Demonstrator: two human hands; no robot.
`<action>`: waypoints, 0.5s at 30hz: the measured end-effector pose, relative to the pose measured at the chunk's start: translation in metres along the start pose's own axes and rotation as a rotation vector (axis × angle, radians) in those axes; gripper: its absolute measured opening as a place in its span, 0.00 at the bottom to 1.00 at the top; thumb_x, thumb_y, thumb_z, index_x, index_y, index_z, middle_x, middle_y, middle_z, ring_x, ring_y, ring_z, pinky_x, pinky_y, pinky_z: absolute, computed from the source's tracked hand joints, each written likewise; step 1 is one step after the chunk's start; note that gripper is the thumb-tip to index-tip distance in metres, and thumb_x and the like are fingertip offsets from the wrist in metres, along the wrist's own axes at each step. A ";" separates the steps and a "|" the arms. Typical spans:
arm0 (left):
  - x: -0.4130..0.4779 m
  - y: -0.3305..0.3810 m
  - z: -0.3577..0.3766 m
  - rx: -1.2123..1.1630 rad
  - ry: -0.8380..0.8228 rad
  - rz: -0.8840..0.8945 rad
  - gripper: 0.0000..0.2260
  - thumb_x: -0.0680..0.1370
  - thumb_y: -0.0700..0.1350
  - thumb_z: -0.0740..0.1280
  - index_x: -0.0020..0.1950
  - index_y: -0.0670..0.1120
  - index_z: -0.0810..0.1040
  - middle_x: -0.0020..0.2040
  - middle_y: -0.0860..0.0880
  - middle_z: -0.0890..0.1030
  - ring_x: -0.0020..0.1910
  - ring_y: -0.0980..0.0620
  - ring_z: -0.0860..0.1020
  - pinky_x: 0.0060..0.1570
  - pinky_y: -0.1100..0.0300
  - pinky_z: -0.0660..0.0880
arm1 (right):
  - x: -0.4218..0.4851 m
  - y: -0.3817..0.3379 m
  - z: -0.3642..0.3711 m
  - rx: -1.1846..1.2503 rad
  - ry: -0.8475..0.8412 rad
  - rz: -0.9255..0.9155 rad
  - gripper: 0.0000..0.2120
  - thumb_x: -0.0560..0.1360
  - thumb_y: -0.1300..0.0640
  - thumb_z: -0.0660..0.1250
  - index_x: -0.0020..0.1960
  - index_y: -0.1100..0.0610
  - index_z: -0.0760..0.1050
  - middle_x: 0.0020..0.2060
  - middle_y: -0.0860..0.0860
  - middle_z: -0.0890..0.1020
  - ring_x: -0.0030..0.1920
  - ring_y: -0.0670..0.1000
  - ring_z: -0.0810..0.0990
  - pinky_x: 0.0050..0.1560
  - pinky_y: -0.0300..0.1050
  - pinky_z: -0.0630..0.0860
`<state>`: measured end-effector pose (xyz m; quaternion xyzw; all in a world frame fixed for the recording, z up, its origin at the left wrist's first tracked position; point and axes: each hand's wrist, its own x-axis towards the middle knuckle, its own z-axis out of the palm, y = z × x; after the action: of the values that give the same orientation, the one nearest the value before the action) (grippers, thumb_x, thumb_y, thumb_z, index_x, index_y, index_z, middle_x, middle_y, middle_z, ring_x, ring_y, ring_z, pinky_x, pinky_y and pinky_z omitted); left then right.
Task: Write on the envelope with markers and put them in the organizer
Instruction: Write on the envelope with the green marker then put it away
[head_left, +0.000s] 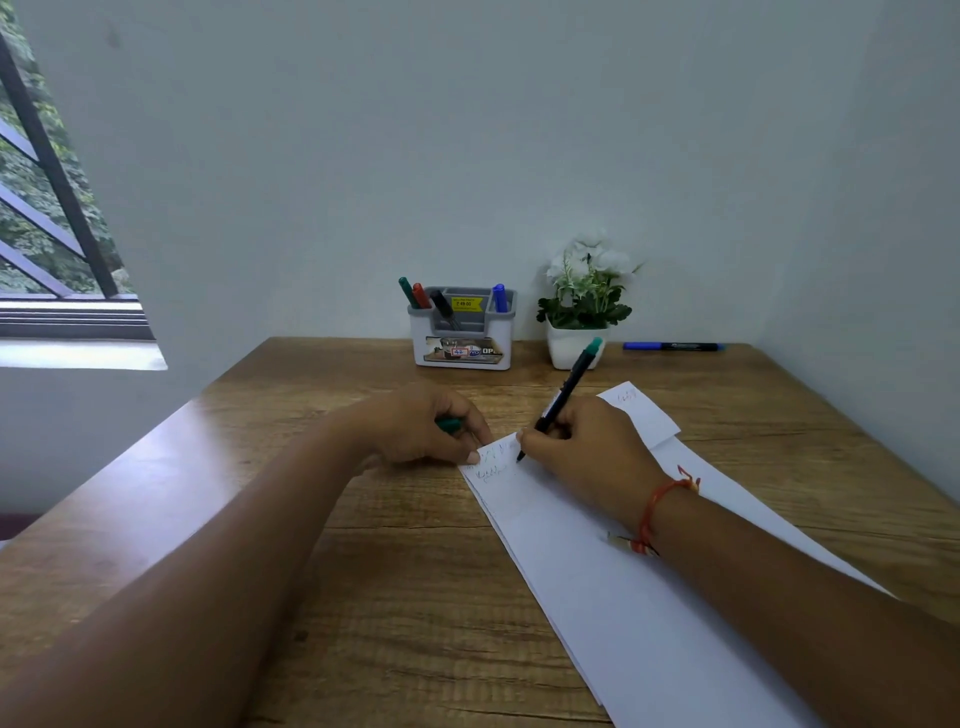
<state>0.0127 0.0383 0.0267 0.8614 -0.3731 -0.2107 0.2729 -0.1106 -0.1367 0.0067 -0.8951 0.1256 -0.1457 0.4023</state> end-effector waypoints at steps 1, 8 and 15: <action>0.000 0.001 0.000 0.006 -0.005 0.001 0.09 0.74 0.46 0.74 0.50 0.59 0.83 0.49 0.57 0.82 0.53 0.54 0.78 0.55 0.56 0.74 | 0.000 0.000 -0.001 0.034 0.009 0.006 0.04 0.75 0.53 0.70 0.42 0.50 0.79 0.34 0.46 0.81 0.37 0.44 0.78 0.38 0.38 0.72; -0.001 0.003 0.003 0.004 0.006 0.053 0.15 0.74 0.48 0.74 0.58 0.62 0.79 0.46 0.55 0.82 0.50 0.54 0.78 0.55 0.56 0.74 | -0.001 0.002 -0.006 0.070 -0.042 -0.006 0.06 0.72 0.57 0.67 0.37 0.51 0.80 0.27 0.42 0.79 0.35 0.44 0.77 0.36 0.39 0.72; 0.003 0.002 0.008 0.109 -0.006 0.090 0.19 0.71 0.56 0.75 0.60 0.66 0.77 0.52 0.62 0.77 0.53 0.61 0.73 0.53 0.61 0.68 | -0.001 0.001 -0.007 0.076 -0.094 -0.013 0.04 0.73 0.56 0.69 0.40 0.52 0.81 0.30 0.45 0.80 0.36 0.44 0.78 0.36 0.39 0.72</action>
<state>0.0088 0.0328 0.0210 0.8565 -0.4234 -0.1804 0.2336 -0.1143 -0.1423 0.0100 -0.8857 0.0949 -0.1106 0.4407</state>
